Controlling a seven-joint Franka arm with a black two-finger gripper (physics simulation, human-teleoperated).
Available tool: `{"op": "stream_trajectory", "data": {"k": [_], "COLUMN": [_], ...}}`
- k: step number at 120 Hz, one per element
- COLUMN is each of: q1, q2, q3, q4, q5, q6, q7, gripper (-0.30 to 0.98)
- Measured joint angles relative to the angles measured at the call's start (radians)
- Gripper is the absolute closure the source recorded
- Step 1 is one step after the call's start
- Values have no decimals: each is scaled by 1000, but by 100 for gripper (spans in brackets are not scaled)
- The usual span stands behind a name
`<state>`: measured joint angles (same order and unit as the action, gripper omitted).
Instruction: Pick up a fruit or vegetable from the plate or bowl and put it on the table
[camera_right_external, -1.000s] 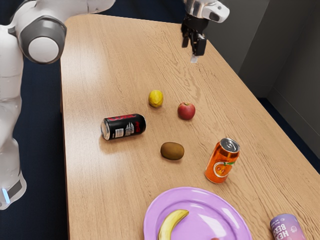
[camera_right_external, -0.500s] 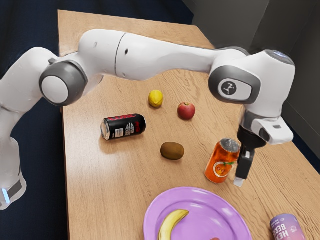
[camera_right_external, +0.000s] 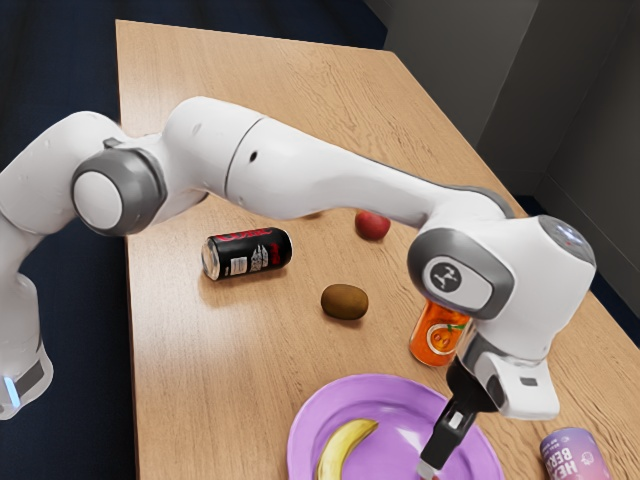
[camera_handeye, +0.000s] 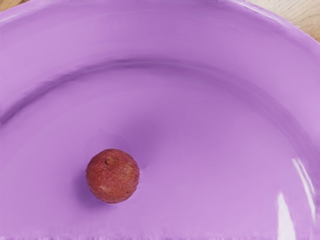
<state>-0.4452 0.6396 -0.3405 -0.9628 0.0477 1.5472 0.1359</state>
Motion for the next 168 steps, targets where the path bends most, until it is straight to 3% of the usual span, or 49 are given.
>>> {"op": "stream_trajectory", "data": {"k": [14, 28, 76, 106, 168], "q1": [-105, -147, -70, -78, -80], "q2": [-42, -56, -27, -25, 24], "q3": [171, 210, 110, 112, 117], "q4": [-3, -35, -92, -79, -51], "q5": [-49, -85, -138, -64, -12], "q6": [0, -2, 7, 23, 95], "q7": [0, 0, -9, -5, 75], "gripper": [0, 0, 0, 0, 0]}}
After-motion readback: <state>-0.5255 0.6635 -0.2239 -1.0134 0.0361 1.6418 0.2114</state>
